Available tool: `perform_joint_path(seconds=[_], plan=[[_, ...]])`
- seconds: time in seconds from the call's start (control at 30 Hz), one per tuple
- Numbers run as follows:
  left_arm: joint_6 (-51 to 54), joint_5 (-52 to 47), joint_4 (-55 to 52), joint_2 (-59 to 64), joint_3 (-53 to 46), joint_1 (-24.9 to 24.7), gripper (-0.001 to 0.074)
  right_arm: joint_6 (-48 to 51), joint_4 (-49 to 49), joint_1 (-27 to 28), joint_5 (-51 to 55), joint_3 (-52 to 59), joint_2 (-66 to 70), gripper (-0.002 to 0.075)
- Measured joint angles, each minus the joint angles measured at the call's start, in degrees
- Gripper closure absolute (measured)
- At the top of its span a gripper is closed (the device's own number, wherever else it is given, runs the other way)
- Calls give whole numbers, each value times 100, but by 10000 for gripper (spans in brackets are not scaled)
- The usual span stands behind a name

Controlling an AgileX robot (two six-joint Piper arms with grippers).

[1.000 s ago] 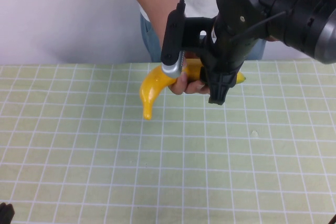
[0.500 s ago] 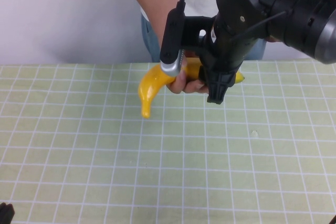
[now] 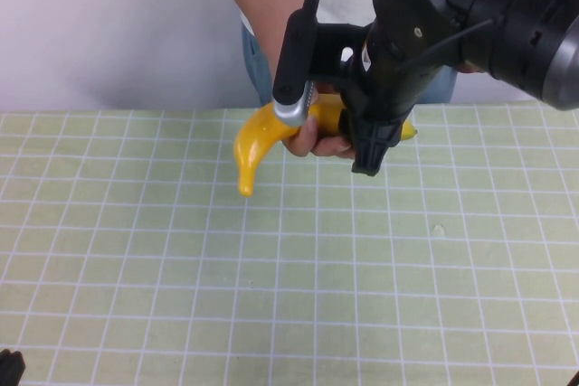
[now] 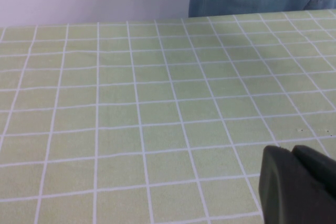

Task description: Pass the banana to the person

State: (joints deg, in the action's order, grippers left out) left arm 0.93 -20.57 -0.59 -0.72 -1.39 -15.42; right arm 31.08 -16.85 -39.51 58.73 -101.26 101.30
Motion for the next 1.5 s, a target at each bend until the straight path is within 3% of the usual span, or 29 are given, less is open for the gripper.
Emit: perform_joint_path(seconds=[0.1, 0.23, 0.27, 0.3, 0.53, 0.63, 0.73, 0.8, 0.83, 0.97, 1.5], plan=[[0, 0, 0, 0, 0, 0, 738, -131, 11, 0, 12, 0, -11, 510], [10, 0, 0, 0, 0, 0, 738, -522, -49, -2, -25, 0, -153, 73], [10, 0, 0, 0, 0, 0, 738, -538, -65, -17, -25, 0, -226, -6], [10, 0, 0, 0, 0, 0, 738, -538, -63, -27, 2, 0, -293, -8], [10, 0, 0, 0, 0, 0, 738, -722, -227, -86, 432, 0, -1132, 81], [10, 0, 0, 0, 0, 0, 738, -1034, -304, -86, 906, 0, -1550, 193], [10, 0, 0, 0, 0, 0, 738, -1358, -293, -86, 1507, 0, -1962, 444], [10, 0, 0, 0, 0, 0, 738, -1867, -237, -86, 1588, 55, -2235, 675], [10, 0, 0, 0, 0, 0, 738, -2118, -186, -86, 1588, 93, -2349, 731], [10, 0, 0, 0, 0, 0, 738, -2616, -123, -86, 1588, 305, -2798, 733], [10, 0, 0, 0, 0, 0, 738, -2616, -335, -86, 1578, 305, -2725, 733]])
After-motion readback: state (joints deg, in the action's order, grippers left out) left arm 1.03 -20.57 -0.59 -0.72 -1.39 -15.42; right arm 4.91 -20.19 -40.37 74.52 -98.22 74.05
